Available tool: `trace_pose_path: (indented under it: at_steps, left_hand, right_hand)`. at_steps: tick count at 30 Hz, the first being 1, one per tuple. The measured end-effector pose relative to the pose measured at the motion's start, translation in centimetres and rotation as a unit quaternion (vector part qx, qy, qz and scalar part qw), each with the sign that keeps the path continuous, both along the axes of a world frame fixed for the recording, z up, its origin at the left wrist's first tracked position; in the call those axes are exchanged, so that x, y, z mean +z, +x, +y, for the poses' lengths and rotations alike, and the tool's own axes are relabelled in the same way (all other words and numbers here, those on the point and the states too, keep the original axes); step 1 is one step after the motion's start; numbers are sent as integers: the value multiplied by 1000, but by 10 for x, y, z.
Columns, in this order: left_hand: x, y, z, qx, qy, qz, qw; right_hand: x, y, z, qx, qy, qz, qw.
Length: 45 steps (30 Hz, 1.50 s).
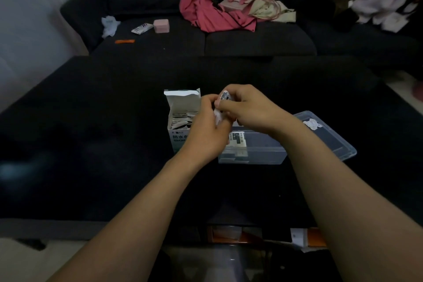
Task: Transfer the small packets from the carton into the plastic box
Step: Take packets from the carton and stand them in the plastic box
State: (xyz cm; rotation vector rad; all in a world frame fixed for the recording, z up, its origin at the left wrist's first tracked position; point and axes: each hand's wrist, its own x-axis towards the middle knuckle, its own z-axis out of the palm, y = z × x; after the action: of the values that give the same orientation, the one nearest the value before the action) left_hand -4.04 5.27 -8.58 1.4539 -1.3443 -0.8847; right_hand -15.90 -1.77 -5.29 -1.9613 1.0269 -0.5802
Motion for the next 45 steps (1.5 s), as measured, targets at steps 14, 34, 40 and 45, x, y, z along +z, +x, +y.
trace_pose_path:
  at_steps: [14, 34, 40, 45]
  left_hand:
    - [-6, -7, -4, 0, 30, 47, 998]
    - [2, 2, -3, -37, 158, 318, 934]
    - [-2, -5, -5, -17, 157, 295, 942]
    - [-3, -7, -5, -8, 162, 295, 942]
  right_hand:
    - [-4, 12, 10, -136, 17, -51, 989]
    - [7, -23, -5, -115, 234, -109, 959]
    - [8, -24, -4, -128, 214, -80, 965]
    - [11, -27, -5, -141, 214, -86, 963]
